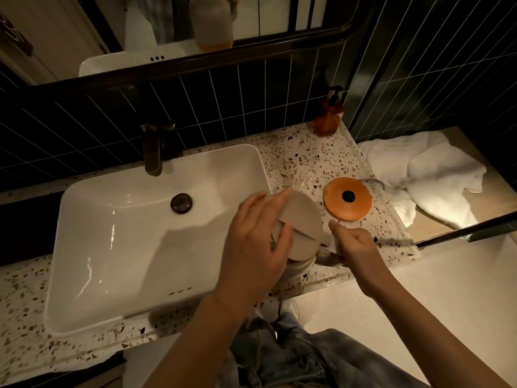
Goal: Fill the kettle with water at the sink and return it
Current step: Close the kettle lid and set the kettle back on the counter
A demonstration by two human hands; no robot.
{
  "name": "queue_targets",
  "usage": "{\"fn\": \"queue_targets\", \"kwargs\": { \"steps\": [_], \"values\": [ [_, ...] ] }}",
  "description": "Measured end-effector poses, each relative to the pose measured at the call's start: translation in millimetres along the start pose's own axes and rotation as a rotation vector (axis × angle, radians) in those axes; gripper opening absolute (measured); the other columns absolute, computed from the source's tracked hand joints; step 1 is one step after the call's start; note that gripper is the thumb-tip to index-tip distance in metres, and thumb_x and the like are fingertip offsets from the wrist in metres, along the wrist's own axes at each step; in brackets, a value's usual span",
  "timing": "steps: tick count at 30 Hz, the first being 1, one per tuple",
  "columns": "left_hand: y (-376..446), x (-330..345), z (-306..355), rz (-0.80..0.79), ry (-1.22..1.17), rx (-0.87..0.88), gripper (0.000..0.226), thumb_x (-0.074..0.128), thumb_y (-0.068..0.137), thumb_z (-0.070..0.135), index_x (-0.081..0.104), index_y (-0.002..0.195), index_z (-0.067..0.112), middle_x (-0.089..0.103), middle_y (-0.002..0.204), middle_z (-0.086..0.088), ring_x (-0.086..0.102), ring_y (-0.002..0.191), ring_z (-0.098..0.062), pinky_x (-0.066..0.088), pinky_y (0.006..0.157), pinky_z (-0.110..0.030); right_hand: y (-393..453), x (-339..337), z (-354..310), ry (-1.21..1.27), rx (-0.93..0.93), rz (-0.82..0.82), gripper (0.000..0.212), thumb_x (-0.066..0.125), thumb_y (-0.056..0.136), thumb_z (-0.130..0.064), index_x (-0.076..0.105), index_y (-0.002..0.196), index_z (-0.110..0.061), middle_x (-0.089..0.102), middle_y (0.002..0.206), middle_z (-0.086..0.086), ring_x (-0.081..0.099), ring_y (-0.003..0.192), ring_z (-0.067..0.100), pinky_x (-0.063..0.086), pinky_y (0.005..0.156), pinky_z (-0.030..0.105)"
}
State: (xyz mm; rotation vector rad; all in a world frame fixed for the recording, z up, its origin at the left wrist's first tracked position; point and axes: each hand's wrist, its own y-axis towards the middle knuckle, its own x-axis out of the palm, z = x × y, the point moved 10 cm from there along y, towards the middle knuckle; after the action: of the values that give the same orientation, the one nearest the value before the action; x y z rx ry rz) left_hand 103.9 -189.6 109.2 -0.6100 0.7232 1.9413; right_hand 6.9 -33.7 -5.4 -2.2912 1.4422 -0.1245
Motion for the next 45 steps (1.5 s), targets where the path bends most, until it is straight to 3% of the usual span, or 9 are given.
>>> {"fn": "queue_targets", "kwargs": {
  "steps": [4,7,14,22,26,32,37,42,45],
  "values": [
    [0,-1,-15,-0.005,0.034,0.014,0.049,0.045,0.094,0.030,0.044,0.142,0.021,0.050,0.141,0.009,0.030,0.142,-0.014,0.038,0.109,-0.049,2,2,-3,-0.059,-0.036,-0.017,0.052,0.053,0.094,-0.039,0.053,0.058,-0.001,0.044,0.059,0.018,0.044,0.057,0.029,0.041,0.061,0.037],
    [0,0,-23,-0.011,0.053,0.022,0.051,0.044,0.094,0.030,0.041,0.144,0.021,0.041,0.142,0.017,0.023,0.145,-0.012,0.034,0.110,-0.054,1,7,-6,-0.053,-0.052,-0.054,0.075,0.053,0.077,-0.059,0.047,0.057,0.013,0.046,0.060,0.019,0.043,0.056,0.029,0.039,0.063,0.040],
    [-1,5,-38,-0.045,0.088,0.057,0.052,0.043,0.094,0.033,0.044,0.144,0.017,0.043,0.151,0.002,0.025,0.146,-0.016,0.032,0.112,-0.053,-1,7,-8,-0.029,-0.079,-0.062,0.083,0.055,0.073,-0.060,0.045,0.064,0.023,0.042,0.065,0.043,0.046,0.061,0.030,0.040,0.066,0.043],
    [-4,15,-61,-0.118,0.176,0.054,0.050,0.045,0.093,0.035,0.049,0.140,0.020,0.041,0.153,0.002,0.020,0.148,-0.016,0.029,0.114,-0.051,0,0,3,-0.034,-0.061,-0.006,0.097,0.064,0.056,-0.080,0.041,0.059,0.015,0.044,0.063,0.035,0.048,0.064,0.034,0.043,0.069,0.044],
    [-9,13,-83,-0.091,-0.178,-0.209,0.058,0.057,0.091,0.041,0.038,0.145,0.035,0.031,0.156,0.014,0.019,0.145,-0.001,0.024,0.115,-0.028,0,1,6,-0.017,-0.069,-0.046,0.111,0.061,0.057,-0.082,0.045,0.075,0.026,0.049,0.079,0.049,0.051,0.077,0.063,0.050,0.076,0.052],
    [-29,49,-114,-0.230,-0.642,-0.565,0.075,0.058,0.078,0.051,0.036,0.146,0.027,0.047,0.145,0.007,0.041,0.134,-0.010,0.041,0.093,-0.007,-5,0,1,-0.021,-0.096,-0.127,0.101,0.059,0.071,-0.075,0.055,0.088,0.024,0.053,0.088,0.048,0.056,0.083,0.059,0.046,0.085,0.068],
    [-30,56,-118,-0.257,-0.672,-0.597,0.048,0.057,0.093,0.035,0.046,0.139,0.024,0.059,0.128,0.005,0.054,0.120,-0.009,0.048,0.084,-0.010,-7,-8,6,0.036,-0.102,-0.068,0.049,0.053,0.087,-0.048,0.071,0.084,-0.002,0.068,0.088,0.028,0.063,0.090,0.050,0.052,0.082,0.050],
    [-29,49,-123,-0.214,-0.718,-0.636,0.028,0.047,0.098,0.029,0.048,0.124,0.036,0.059,0.114,0.019,0.056,0.095,0.021,0.041,0.070,0.002,-3,-1,17,0.051,-0.121,0.027,0.045,0.051,0.092,-0.045,0.063,0.089,-0.001,0.067,0.093,0.022,0.066,0.094,0.041,0.053,0.086,0.050],
    [-31,48,-127,-0.189,-0.768,-0.677,0.028,0.050,0.094,0.041,0.048,0.121,0.045,0.059,0.121,0.020,0.055,0.104,0.016,0.043,0.075,-0.003,-1,5,16,-0.081,-0.150,0.081,0.035,0.035,0.104,-0.011,0.061,0.082,0.000,0.073,0.077,0.005,0.070,0.077,0.005,0.055,0.064,0.016]
  ]
}}
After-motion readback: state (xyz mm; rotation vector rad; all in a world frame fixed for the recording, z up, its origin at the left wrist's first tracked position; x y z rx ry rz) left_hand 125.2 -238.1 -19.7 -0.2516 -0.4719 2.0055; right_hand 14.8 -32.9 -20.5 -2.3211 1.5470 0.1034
